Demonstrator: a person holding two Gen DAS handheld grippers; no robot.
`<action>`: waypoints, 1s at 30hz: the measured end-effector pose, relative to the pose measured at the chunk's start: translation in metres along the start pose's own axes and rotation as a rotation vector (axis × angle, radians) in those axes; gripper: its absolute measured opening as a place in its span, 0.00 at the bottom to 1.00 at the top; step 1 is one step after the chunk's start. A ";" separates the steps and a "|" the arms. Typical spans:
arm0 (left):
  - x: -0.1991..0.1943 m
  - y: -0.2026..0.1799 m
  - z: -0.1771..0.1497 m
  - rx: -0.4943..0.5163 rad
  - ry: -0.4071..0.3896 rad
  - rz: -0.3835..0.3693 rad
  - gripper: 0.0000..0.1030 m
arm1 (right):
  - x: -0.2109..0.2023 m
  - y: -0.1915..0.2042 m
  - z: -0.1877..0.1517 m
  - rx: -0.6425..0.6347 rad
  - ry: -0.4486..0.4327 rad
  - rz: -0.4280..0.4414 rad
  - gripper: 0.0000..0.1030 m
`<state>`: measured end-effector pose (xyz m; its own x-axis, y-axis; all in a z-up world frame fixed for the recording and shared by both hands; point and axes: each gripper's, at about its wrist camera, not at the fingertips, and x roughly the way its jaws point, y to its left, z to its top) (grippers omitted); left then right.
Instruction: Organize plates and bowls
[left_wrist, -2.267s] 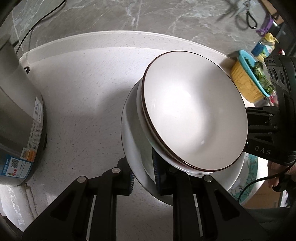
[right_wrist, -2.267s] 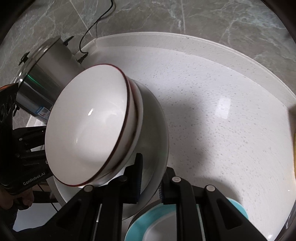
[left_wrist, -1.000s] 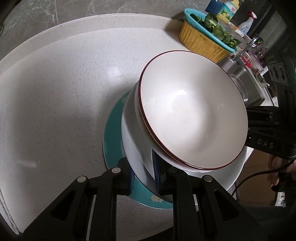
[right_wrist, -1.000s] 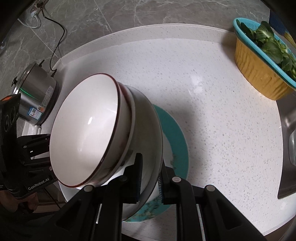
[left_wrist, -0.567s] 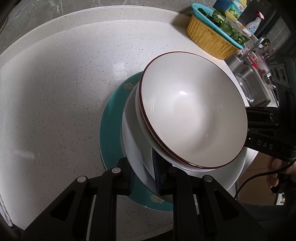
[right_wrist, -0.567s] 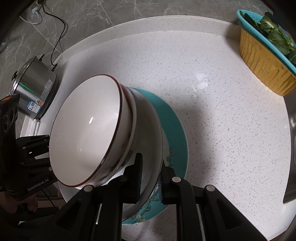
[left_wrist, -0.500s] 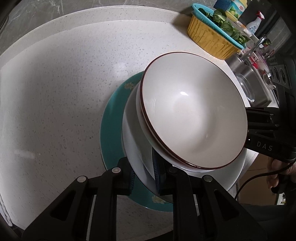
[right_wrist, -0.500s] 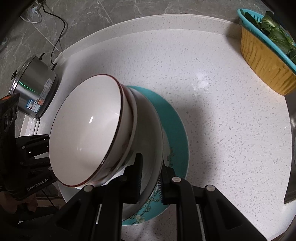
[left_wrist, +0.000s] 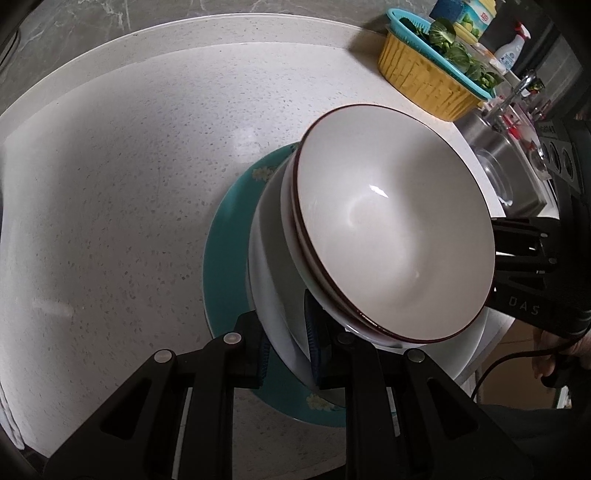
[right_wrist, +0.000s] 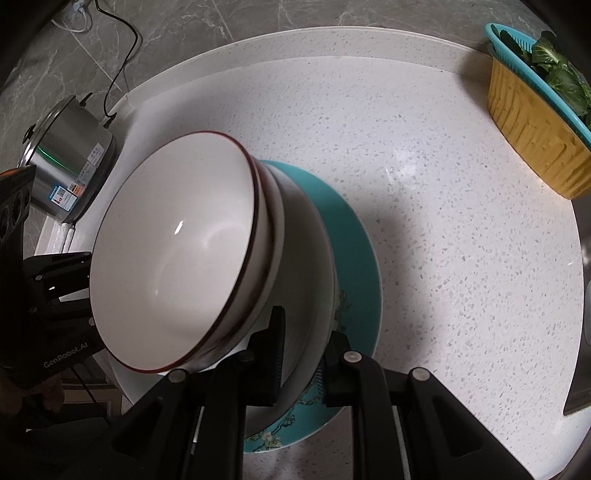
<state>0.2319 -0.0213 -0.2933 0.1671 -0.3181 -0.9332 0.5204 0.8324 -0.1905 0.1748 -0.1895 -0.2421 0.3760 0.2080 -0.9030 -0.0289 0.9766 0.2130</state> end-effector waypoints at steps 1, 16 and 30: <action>-0.002 0.001 -0.001 -0.008 -0.004 0.000 0.15 | 0.000 0.001 0.000 -0.004 -0.002 -0.003 0.19; -0.097 -0.005 -0.035 -0.150 -0.295 0.193 0.90 | -0.066 -0.021 -0.028 -0.038 -0.135 -0.026 0.81; -0.165 -0.079 -0.059 -0.276 -0.365 0.446 1.00 | -0.140 -0.022 -0.049 -0.040 -0.414 -0.006 1.00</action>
<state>0.1135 -0.0077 -0.1423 0.6177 -0.0081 -0.7864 0.1084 0.9913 0.0750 0.0773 -0.2374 -0.1386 0.7167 0.1715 -0.6759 -0.0590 0.9807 0.1863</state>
